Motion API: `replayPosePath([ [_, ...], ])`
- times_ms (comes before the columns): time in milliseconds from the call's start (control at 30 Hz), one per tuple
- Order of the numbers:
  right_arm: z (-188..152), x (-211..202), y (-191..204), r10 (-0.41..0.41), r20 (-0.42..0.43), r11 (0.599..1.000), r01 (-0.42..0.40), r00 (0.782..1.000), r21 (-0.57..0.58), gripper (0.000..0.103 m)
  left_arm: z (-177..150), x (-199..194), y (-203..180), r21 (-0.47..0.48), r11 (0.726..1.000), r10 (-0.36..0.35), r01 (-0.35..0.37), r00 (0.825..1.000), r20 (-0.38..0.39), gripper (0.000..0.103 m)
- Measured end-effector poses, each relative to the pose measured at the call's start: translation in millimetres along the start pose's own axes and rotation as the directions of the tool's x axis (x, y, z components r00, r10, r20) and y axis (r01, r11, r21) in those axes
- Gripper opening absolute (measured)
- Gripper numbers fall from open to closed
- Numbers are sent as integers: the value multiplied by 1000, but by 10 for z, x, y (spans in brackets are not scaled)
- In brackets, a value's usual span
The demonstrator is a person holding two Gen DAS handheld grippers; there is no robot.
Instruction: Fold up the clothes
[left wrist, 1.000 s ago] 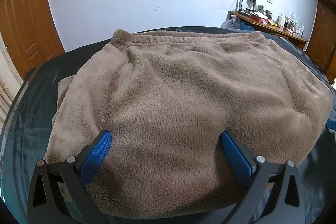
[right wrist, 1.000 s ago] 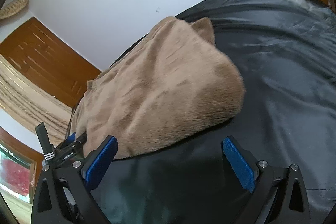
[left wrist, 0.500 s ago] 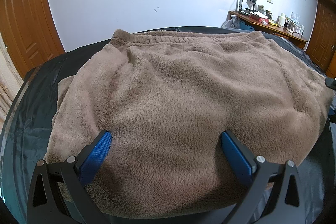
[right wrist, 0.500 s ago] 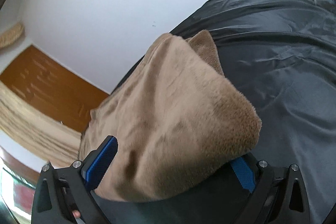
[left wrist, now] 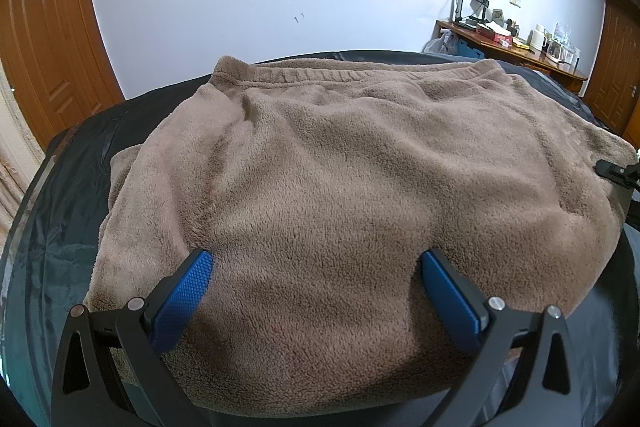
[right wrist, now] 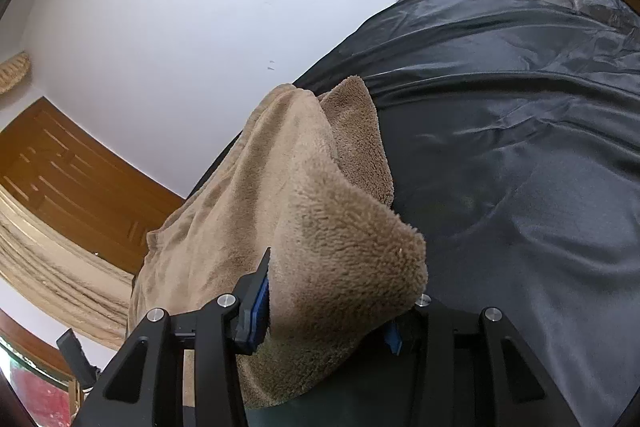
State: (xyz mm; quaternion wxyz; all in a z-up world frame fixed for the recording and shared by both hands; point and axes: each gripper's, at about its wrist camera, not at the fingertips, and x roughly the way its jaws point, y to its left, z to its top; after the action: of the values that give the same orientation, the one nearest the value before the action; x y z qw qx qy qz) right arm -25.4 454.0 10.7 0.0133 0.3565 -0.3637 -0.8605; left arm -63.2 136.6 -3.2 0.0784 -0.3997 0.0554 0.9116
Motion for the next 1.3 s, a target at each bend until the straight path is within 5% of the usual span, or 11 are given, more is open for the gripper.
replayPosePath([
  [333,-29,95,120,-19,38,1000,19,999,-1,47,10,-22,27,-13,1000,-8,9,1000,9,103],
  [600,-17,33,156,-15,79,999,18,997,-36,34,72,-226,333,-163,986,33,-19,996,81,103],
  [767,6,28,346,2,110,993,11,994,-116,34,85,-118,676,-274,960,63,-55,998,18,103],
  [1000,6,40,280,0,88,995,8,996,-94,33,88,21,624,-219,972,79,-82,997,-23,103],
  [1300,104,-62,371,112,66,993,-110,991,-38,28,196,-235,1150,-411,903,-136,123,991,-1,103],
])
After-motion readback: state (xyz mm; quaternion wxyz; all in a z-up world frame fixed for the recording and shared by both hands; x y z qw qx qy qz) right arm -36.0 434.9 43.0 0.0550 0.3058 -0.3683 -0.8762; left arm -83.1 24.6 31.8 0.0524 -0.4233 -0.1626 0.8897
